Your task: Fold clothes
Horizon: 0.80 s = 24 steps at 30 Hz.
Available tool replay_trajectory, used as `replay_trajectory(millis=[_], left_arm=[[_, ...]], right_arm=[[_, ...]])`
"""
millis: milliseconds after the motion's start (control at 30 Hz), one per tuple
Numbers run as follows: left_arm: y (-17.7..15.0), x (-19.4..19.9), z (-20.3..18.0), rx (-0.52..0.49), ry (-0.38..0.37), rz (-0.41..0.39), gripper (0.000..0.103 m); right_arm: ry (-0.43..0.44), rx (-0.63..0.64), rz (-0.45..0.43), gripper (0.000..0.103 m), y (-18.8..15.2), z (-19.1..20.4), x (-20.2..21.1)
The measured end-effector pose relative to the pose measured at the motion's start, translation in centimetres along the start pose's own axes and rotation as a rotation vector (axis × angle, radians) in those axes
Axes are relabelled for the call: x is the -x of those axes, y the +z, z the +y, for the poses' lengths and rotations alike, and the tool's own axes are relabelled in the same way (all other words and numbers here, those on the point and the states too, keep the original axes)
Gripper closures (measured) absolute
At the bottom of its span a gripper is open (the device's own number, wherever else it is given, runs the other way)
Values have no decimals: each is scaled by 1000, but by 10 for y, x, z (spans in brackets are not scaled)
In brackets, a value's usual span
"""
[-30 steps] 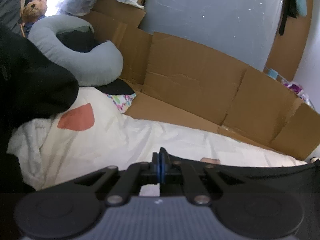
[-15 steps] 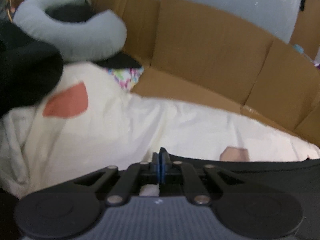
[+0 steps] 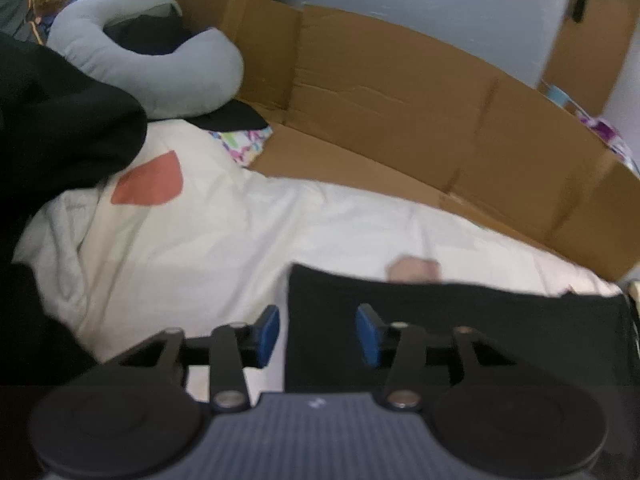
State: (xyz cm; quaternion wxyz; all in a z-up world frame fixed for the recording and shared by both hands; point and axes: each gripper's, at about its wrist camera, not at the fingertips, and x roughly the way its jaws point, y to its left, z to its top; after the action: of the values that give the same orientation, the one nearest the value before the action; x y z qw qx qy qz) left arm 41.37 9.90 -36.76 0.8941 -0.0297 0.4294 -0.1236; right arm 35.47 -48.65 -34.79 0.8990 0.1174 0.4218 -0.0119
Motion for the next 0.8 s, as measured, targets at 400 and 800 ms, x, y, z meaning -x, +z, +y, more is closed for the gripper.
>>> replay_trajectory(millis=[400,800], left_arm=[[-63,77,-24,-7,-4,55,43],[-125,127,-14,55,140,81,41]], right_arm=[[34,33,14,59,-58,8,83],[3,-20,117,58,-152,-1,135]])
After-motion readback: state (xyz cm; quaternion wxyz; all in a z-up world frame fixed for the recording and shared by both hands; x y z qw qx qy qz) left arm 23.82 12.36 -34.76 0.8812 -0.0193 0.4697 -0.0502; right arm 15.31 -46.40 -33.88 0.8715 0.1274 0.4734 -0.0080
